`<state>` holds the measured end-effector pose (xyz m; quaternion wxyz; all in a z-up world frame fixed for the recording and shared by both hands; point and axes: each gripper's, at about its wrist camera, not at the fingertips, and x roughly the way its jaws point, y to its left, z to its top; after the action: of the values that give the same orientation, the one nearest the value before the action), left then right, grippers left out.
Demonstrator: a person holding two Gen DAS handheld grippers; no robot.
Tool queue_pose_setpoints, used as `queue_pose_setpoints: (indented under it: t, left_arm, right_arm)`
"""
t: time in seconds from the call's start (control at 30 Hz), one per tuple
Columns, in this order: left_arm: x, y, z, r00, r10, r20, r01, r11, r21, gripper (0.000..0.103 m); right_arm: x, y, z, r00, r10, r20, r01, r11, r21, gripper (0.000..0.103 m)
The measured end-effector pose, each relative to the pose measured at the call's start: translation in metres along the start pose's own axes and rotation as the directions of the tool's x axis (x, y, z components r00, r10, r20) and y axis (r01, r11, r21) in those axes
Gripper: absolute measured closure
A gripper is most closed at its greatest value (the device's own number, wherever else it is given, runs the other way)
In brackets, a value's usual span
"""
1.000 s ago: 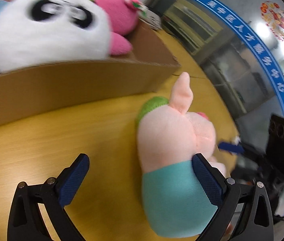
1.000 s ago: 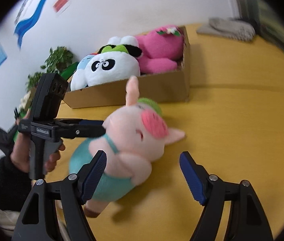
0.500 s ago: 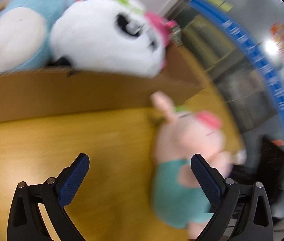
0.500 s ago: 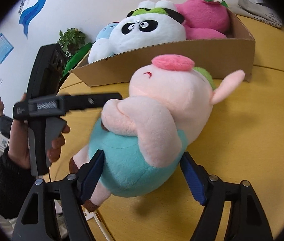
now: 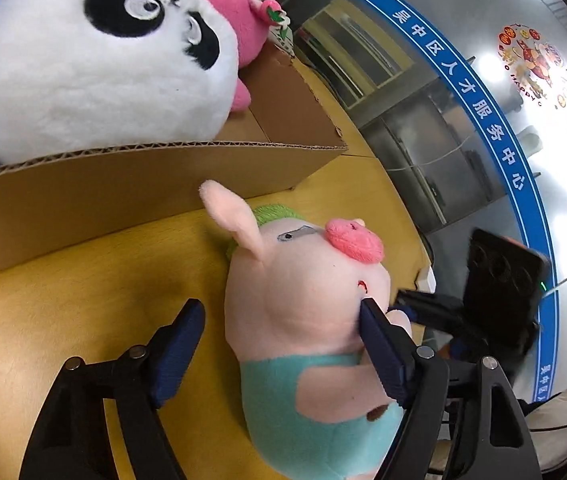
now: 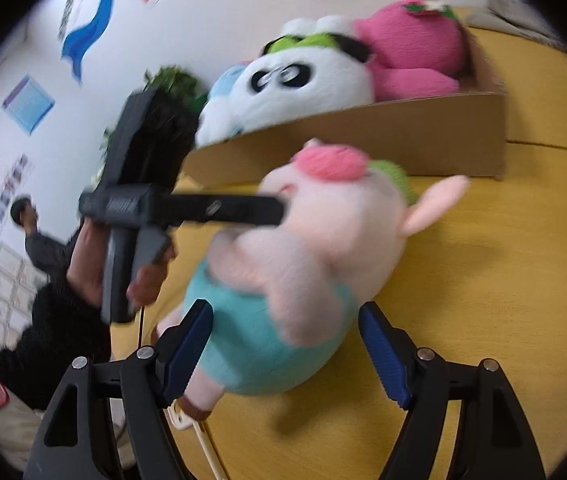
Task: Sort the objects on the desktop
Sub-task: 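Close both grippers on the pig plush from either side, then lift the pig into the box and open both grippers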
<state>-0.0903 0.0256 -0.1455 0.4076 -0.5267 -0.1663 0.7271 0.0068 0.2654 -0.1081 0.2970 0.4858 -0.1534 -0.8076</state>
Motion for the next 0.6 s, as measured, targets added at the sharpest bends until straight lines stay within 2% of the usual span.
queue_pose_setpoints:
  t: [0.03, 0.1, 0.13, 0.23, 0.33, 0.47, 0.6]
  left_arm:
    - [-0.002, 0.0, -0.002, 1.0, 0.004, 0.006, -0.004, 1.0, -0.005, 0.028]
    - [-0.006, 0.003, -0.003, 1.0, -0.016, 0.022, 0.017, 1.0, -0.026, 0.035]
    - [-0.008, 0.004, -0.004, 0.999, -0.032, 0.029, 0.033, 0.999, -0.035, 0.043]
    - [-0.01, 0.001, -0.009, 0.998, -0.037, 0.041, 0.039, 0.998, -0.042, 0.047]
    - [-0.019, -0.014, -0.01, 0.997, -0.035, 0.071, 0.037, 0.999, -0.026, 0.051]
    - [-0.047, -0.057, 0.005, 0.986, -0.035, 0.161, 0.026, 0.998, 0.053, 0.051]
    - [-0.078, -0.098, 0.054, 0.956, -0.023, 0.292, -0.027, 0.986, 0.165, 0.051]
  right_arm:
    - [0.003, -0.004, 0.002, 1.0, 0.012, -0.001, -0.012, 1.0, 0.013, 0.028]
    - [0.011, -0.011, 0.002, 0.997, 0.082, -0.004, -0.082, 0.996, 0.028, 0.039]
    - [0.014, -0.01, 0.002, 0.995, 0.1, 0.003, -0.1, 0.995, 0.028, 0.041]
    - [0.01, -0.006, -0.002, 0.991, 0.129, 0.038, -0.13, 0.991, 0.014, 0.05]
    - [0.005, 0.002, 0.0, 0.987, 0.144, 0.067, -0.143, 0.99, -0.016, 0.053]
    - [-0.018, 0.018, 0.018, 0.974, 0.177, 0.14, -0.16, 0.979, -0.123, 0.053]
    - [-0.059, 0.04, 0.068, 0.954, 0.196, 0.228, -0.123, 0.947, -0.297, 0.053]
